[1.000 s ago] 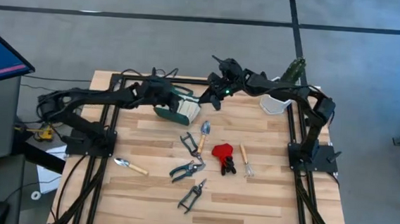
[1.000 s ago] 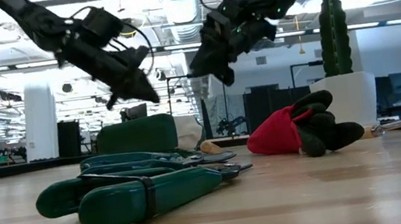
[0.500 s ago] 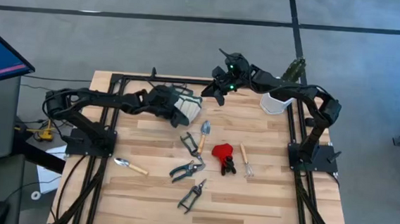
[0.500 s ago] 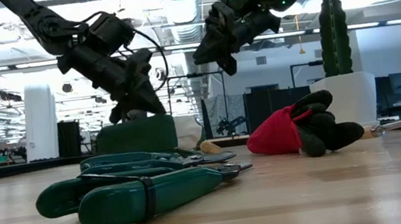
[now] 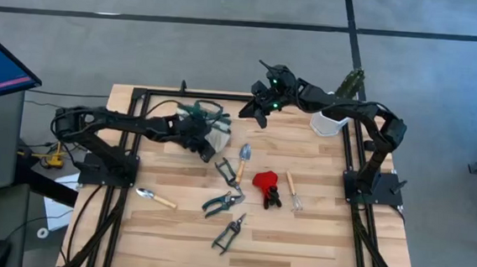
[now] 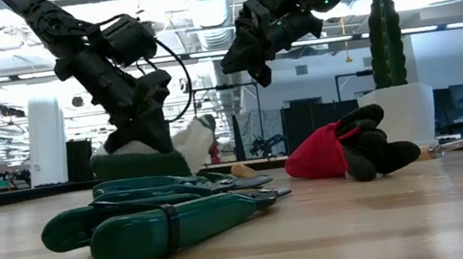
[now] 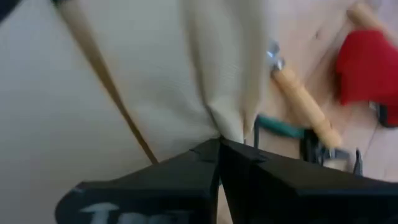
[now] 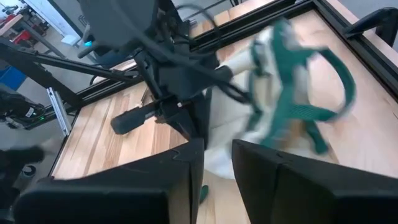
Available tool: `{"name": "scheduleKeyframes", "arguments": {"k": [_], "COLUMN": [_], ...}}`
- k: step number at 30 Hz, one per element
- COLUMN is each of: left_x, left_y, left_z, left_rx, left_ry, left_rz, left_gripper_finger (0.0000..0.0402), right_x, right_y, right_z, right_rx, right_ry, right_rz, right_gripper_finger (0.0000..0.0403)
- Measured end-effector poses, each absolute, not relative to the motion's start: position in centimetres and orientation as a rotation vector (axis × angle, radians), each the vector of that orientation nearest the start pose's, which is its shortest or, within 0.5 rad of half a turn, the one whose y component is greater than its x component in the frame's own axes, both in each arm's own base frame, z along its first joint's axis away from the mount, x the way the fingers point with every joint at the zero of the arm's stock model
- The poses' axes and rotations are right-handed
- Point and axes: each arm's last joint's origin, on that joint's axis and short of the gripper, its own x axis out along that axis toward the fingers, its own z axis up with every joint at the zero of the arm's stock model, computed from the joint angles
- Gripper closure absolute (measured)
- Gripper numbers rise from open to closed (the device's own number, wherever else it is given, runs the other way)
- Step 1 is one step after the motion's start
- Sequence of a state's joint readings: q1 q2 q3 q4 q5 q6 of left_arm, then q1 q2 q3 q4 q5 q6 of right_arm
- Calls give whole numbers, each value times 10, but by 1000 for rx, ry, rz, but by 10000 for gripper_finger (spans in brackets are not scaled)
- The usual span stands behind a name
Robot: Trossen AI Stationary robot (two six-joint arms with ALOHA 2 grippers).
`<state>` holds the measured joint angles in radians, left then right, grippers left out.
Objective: Pick & Place Garden tools in Gardening bag
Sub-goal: Prepare the brown gardening bag
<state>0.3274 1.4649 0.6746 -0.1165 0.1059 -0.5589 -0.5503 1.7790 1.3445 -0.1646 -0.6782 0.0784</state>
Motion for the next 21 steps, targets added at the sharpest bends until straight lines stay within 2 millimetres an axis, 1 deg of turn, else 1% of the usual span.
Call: {"name": "scheduleKeyframes", "arguments": {"k": [6, 12, 17, 21], "left_x": [248, 238, 224, 208], "left_y": [69, 61, 56, 52], "left_z": [159, 170, 183, 192], "left_rx": [-738, -754, -756, -751], "left_ry": [893, 916, 924, 949], "left_rz": [451, 455, 516, 583], "left_gripper_finger": [400, 400, 400, 400], "right_x": [348, 348, 348, 348], "right_y": [-192, -192, -192, -192], "right_z": [262, 262, 262, 262], "right_rx": [413, 413, 389, 387], "right_ry": [495, 495, 493, 493], "right_rz": [108, 109, 113, 113], "right_gripper_finger": [327, 327, 327, 327]}}
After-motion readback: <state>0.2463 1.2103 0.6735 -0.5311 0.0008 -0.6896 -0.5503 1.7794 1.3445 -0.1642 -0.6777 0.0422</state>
